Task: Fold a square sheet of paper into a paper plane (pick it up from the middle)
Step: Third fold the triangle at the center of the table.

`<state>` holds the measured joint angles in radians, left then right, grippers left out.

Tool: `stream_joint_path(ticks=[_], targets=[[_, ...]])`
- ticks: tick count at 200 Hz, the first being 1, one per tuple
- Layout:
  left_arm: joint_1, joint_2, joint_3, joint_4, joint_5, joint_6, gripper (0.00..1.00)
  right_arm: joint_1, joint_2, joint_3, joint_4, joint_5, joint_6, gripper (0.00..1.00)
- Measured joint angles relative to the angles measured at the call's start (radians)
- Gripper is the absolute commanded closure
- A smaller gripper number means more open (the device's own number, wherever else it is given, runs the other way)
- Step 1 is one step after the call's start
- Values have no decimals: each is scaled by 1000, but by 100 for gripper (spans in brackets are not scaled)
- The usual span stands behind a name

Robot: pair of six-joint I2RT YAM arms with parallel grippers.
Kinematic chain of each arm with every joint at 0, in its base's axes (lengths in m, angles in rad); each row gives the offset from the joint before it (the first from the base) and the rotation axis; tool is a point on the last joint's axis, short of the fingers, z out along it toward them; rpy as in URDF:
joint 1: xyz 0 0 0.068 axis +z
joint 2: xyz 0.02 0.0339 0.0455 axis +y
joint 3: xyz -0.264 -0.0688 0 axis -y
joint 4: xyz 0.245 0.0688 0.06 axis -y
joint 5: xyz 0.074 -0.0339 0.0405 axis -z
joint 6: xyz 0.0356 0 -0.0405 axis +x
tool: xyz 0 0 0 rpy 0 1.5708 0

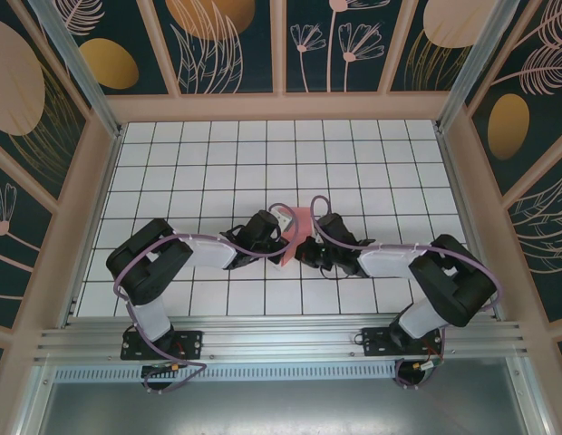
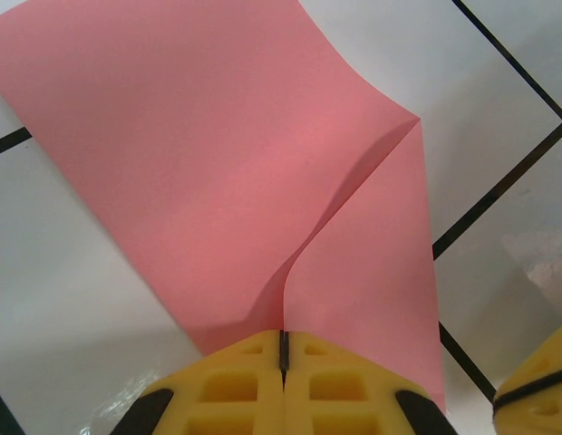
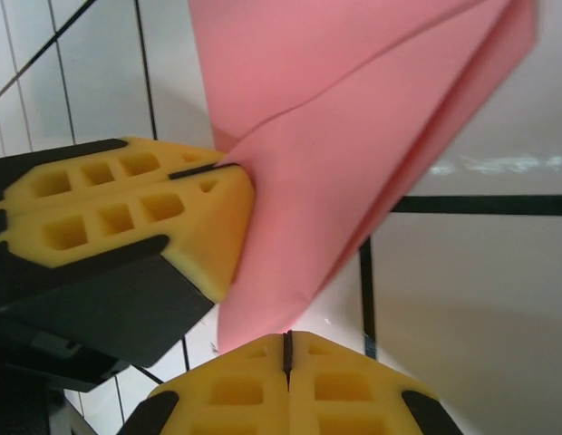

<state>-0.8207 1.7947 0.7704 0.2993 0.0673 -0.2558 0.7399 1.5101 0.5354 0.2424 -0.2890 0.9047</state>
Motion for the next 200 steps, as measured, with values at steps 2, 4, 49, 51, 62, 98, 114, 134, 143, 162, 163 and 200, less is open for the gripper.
stream_joint_path(ticks=[2,4,49,51,62,98,114,134,143,162,163,200], targets=[[0,0,0,0,0,0,100,0,2,0,3,-1,0,97],[0,0,0,0,0,0,100,0,4,0,7,-1,1,97],[0,2,0,4,0,0,100,6,58,1,53,-10,19,97],[0,2,0,4,0,0,100,6,59,1,54,-10,19,97],[0,2,0,4,0,0,100,8,63,1,57,-11,20,97],[1,2,0,4,0,0,100,9,63,1,63,-14,23,97],[1,2,0,4,0,0,100,10,56,1,63,-14,26,97],[1,2,0,4,0,0,100,13,50,1,71,-14,30,97],[1,2,0,4,0,0,100,15,50,1,73,-15,31,97],[1,2,0,4,0,0,100,16,50,1,74,-15,31,97],[1,2,0,4,0,0,100,16,50,1,74,-15,31,97],[1,2,0,4,0,0,100,17,51,1,78,-15,34,97]])
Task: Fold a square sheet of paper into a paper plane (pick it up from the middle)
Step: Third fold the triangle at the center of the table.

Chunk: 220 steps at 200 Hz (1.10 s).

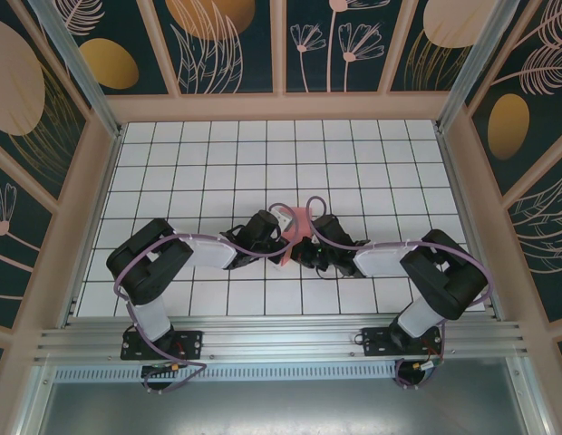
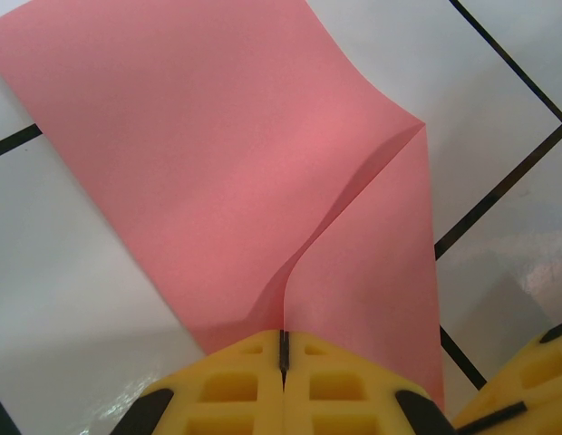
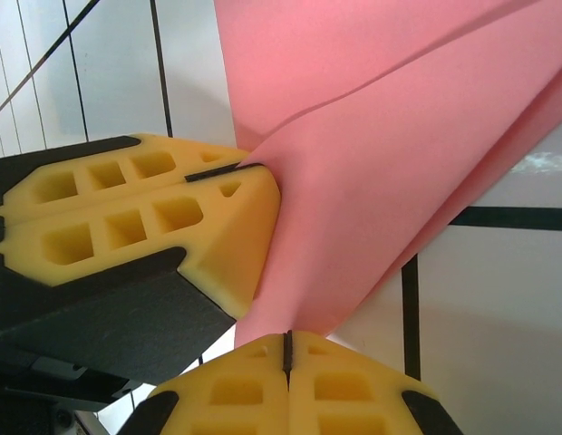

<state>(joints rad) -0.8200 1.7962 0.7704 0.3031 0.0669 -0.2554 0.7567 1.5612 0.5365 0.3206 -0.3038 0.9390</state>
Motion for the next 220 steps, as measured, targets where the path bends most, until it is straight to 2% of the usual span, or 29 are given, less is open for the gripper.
stream_joint_path(ticks=[66,147,220], targets=[[0,1,0,1,0,0,100,3,65,11,36,-2,7,97],[4,2,0,5,1,0,100,31,42,20,22,8,11,97],[33,6,0,10,67,-5,100,44,75,18,79,8,41,97]])
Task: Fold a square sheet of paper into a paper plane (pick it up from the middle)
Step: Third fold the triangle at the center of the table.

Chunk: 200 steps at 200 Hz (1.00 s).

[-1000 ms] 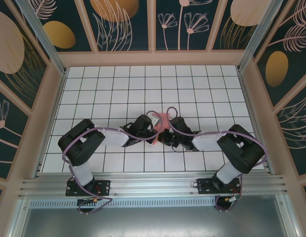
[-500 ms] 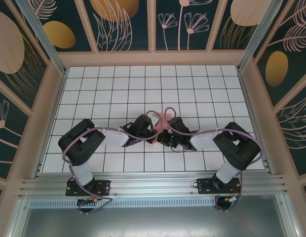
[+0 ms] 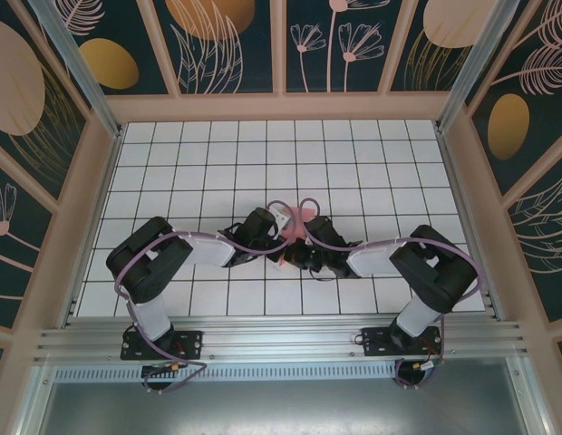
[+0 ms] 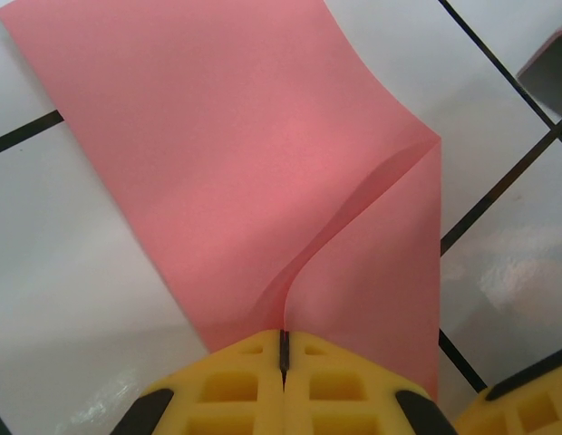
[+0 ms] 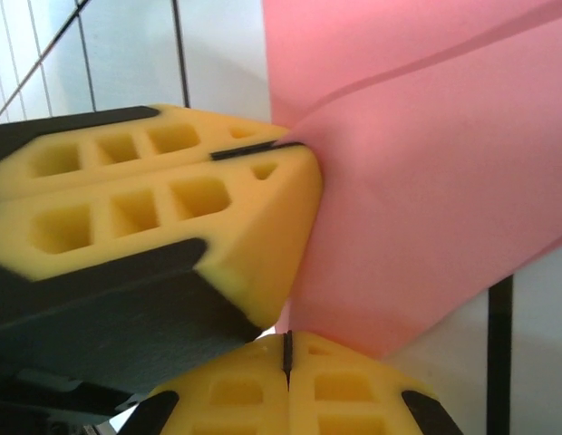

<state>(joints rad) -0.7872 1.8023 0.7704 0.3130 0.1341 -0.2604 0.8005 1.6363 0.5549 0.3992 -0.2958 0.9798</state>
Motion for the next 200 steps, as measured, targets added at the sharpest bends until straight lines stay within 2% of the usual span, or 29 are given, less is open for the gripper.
stream_joint_path(ticks=[75,129,200], targets=[[12,8,0,15,27,-7,100,2,9,-8,30,1,15,97],[19,16,0,29,51,-7,100,39,-22,-8,23,8,18,97],[23,21,0,39,61,-7,100,39,34,-3,47,15,26,97]])
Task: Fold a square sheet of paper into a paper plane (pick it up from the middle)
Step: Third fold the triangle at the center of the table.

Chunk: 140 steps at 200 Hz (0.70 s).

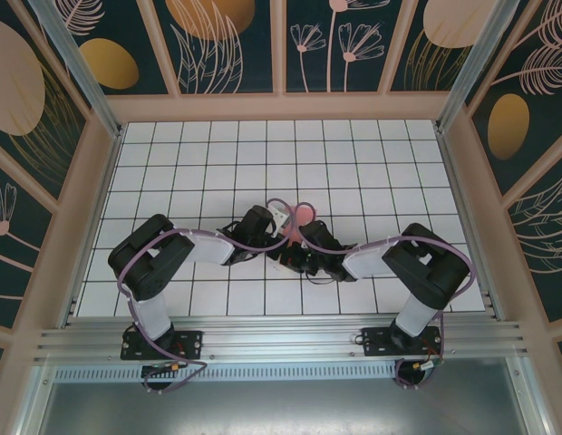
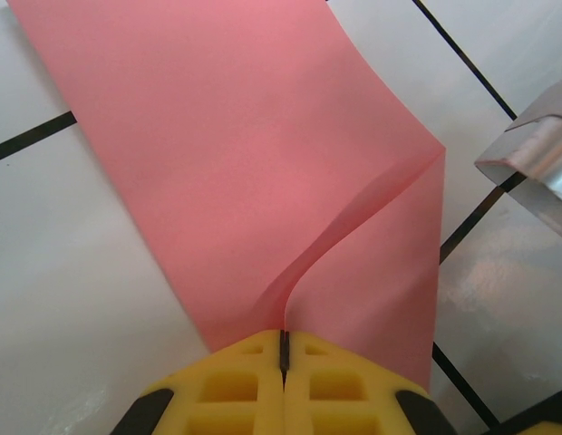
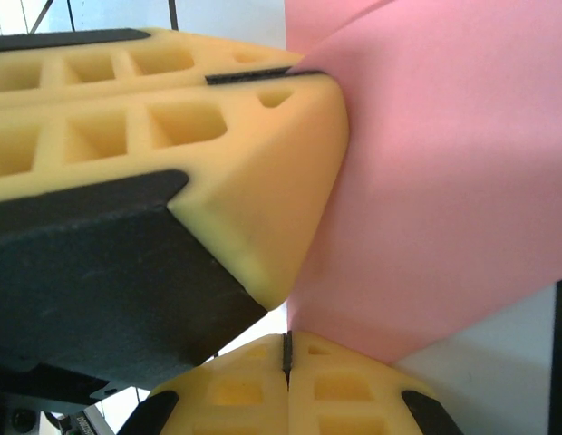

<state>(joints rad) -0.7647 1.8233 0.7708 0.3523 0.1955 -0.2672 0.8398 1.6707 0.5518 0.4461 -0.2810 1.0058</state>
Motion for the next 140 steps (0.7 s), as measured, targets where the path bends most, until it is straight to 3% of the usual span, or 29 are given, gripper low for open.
stream_joint_path(ticks=[140], targets=[[2,4,1,5,4,0,100,8,-13,28,-71,8,-10,97]])
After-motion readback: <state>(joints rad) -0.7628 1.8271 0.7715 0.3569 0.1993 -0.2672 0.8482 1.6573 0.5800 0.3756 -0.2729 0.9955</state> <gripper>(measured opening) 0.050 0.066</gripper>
